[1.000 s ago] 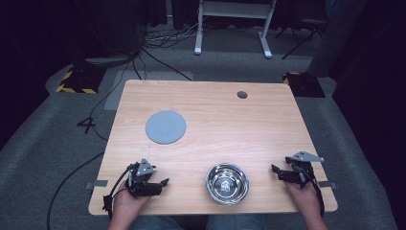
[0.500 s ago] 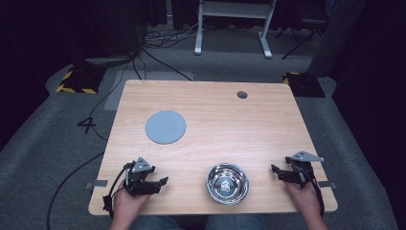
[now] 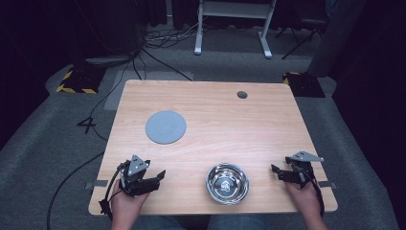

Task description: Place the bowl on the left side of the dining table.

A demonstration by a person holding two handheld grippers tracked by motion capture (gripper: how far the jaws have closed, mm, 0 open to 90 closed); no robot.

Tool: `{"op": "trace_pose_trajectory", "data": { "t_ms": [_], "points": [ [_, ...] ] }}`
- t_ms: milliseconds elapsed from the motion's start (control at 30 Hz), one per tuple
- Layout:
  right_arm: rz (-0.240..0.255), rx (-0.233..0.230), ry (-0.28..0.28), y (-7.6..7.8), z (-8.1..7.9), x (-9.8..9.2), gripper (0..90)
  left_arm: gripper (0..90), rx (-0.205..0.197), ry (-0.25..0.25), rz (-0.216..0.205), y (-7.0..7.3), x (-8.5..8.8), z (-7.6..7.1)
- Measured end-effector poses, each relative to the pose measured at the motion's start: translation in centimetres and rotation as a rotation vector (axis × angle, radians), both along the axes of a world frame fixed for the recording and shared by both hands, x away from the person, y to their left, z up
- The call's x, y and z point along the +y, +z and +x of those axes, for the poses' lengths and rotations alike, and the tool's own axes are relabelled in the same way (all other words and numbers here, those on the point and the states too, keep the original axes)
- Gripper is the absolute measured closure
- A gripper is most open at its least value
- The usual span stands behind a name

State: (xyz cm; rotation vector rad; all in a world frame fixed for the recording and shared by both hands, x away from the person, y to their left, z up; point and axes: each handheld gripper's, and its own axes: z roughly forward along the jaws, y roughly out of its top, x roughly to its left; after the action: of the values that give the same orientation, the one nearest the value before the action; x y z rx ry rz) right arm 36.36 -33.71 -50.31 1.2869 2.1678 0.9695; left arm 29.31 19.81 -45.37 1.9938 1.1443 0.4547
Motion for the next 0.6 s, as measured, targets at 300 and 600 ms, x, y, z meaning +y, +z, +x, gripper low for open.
{"op": "trace_pose_trajectory", "data": {
  "t_ms": [300, 600],
  "points": [
    [0.002, 0.001, 0.0, 0.0, 0.0, 0.0, 26.4, 31.3, -0.003, 0.004, -0.015, 1.7, -0.5, 0.4],
    [0.001, 0.001, 0.0, 0.0, 0.0, 0.0, 26.4, 34.4, 0.017, -0.066, -0.013, 2.7, -2.1, 1.3]
  ]
}}
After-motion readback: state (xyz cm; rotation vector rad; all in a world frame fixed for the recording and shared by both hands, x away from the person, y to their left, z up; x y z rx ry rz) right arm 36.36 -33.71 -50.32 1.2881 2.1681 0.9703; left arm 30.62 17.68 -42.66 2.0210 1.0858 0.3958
